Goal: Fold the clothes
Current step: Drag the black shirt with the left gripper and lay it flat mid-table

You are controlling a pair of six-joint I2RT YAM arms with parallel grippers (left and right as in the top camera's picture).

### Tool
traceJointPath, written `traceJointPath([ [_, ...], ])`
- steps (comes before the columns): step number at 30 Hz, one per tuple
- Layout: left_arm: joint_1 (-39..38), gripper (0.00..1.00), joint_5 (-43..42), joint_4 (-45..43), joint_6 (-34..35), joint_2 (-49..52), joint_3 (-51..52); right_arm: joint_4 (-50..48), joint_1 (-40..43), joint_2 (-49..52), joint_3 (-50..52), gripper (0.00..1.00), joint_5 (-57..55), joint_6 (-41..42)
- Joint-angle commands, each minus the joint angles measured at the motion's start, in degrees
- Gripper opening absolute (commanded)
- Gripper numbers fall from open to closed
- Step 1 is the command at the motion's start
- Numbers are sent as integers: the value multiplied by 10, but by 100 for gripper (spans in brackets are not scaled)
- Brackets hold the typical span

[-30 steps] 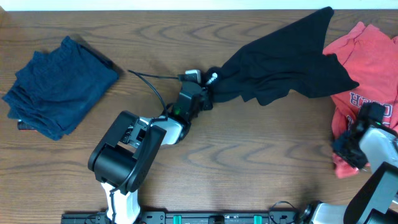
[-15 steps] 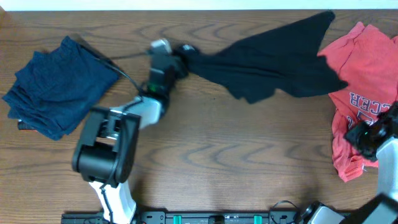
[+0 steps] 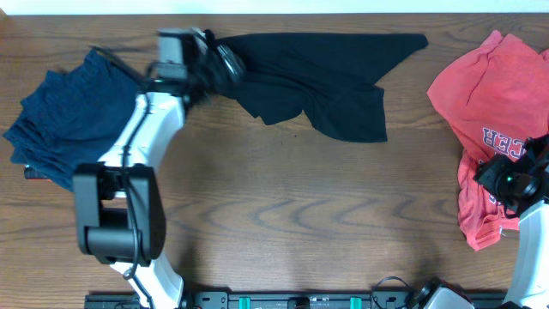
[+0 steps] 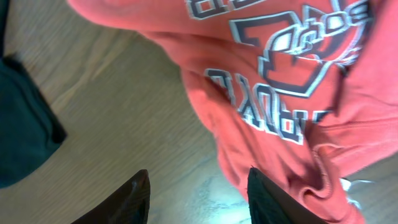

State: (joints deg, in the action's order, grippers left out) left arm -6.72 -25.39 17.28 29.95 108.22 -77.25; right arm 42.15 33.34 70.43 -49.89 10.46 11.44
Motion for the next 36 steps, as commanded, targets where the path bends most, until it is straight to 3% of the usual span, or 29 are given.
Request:
traceJointPath([
  [1,-49,98,-21,66,-11,7,8,-1,-8,0,-5,49,7,-13],
  [6,-119,98,87,65,5,23,30,1,-8,0,-5,49,7,-13],
  [13,-165,98,253,-26,12,81,31,5,-8,0,-5,50,7,-13],
  [17,-161,100,278,-108,3,118,31,5,-8,0,-5,50,7,-13],
  [19,-160,79,278,-126,3,126,31,5,-8,0,-5,50,7,-13],
  [20,-160,63,278,-132,-1,128,31,5,-8,0,-5,50,7,-13],
  [21,-160,31,278,-136,-13,128,31,5,-8,0,-5,50,7,-13],
  [22,-160,6,278,-135,-34,126,31,5,-8,0,-5,50,7,-13],
  [26,-152,6,297,-54,-102,79,30,5,-7,0,-5,49,2,-13],
  [30,-125,6,399,98,-149,-34,26,5,-7,0,-5,48,1,-13],
  [34,-76,6,478,106,-218,-156,26,5,-7,0,-5,48,1,-13],
  [35,-64,15,477,106,-218,-176,26,6,-7,0,-5,48,1,-13],
  [36,-53,44,469,110,-217,-194,26,8,-7,0,-5,48,1,-13],
])
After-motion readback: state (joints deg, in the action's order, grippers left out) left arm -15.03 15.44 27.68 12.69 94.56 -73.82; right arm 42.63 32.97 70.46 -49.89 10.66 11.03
